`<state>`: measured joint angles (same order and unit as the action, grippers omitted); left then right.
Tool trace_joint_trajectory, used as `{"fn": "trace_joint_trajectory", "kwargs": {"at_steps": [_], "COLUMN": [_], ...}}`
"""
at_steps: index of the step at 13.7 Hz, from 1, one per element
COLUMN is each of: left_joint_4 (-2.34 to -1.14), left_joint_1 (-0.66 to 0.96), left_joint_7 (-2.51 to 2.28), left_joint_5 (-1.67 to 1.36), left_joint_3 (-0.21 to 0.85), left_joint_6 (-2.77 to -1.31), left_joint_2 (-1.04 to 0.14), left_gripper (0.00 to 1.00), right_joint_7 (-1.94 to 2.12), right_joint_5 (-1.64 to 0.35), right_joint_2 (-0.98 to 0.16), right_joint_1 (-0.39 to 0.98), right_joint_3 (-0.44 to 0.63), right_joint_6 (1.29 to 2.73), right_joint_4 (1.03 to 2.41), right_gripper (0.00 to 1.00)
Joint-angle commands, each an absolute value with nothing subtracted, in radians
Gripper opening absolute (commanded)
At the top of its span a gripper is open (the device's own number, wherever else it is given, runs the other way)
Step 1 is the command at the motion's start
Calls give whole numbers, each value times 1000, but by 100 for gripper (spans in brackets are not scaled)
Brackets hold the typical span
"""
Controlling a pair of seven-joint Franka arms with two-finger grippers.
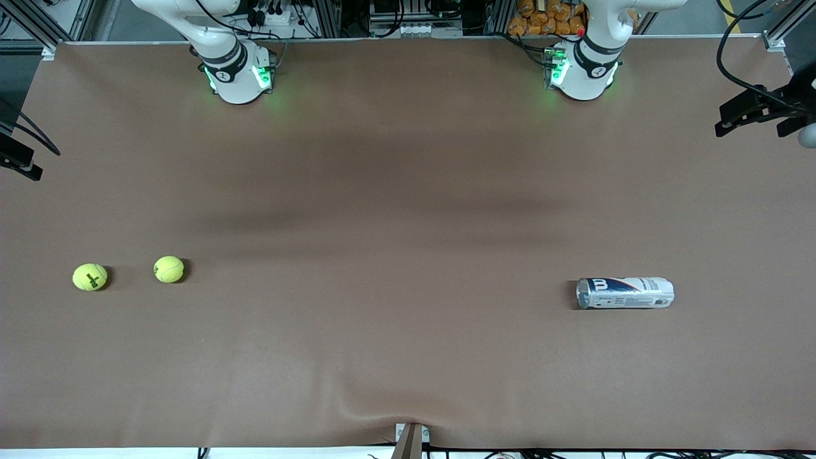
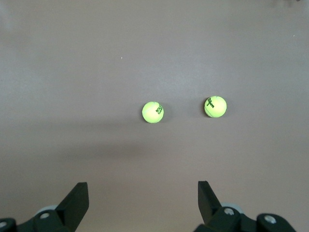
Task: Insert tennis ball vertically with right arm
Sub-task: 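Reach the right gripper to a tennis ball while the left gripper reaches the can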
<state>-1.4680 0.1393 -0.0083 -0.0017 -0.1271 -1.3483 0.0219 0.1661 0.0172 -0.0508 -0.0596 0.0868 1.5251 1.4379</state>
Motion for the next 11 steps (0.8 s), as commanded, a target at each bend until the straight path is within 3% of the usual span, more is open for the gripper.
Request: {"fn": "trace_joint_trajectory", "kwargs": {"at_steps": [1, 11], "left_joint_4": [-1480, -1454], "left_joint_1": [146, 156], "left_joint_7": [-6, 12], "left_joint_5": [-24, -6], "left_joint_3": [-141, -138], "left_joint_6": [-1359, -1353], "left_joint_2": [41, -21], "left_gripper": [100, 100], "right_joint_7": [150, 153], "right_joint_5": [17, 18], "right_joint_2": [-41, -71], "right_joint_1": [-63, -72], "right_joint_3": [83, 86], "right_joint_6": [1531, 1479], "right_joint_4": [1443, 1456], "right_gripper": [100, 100]}}
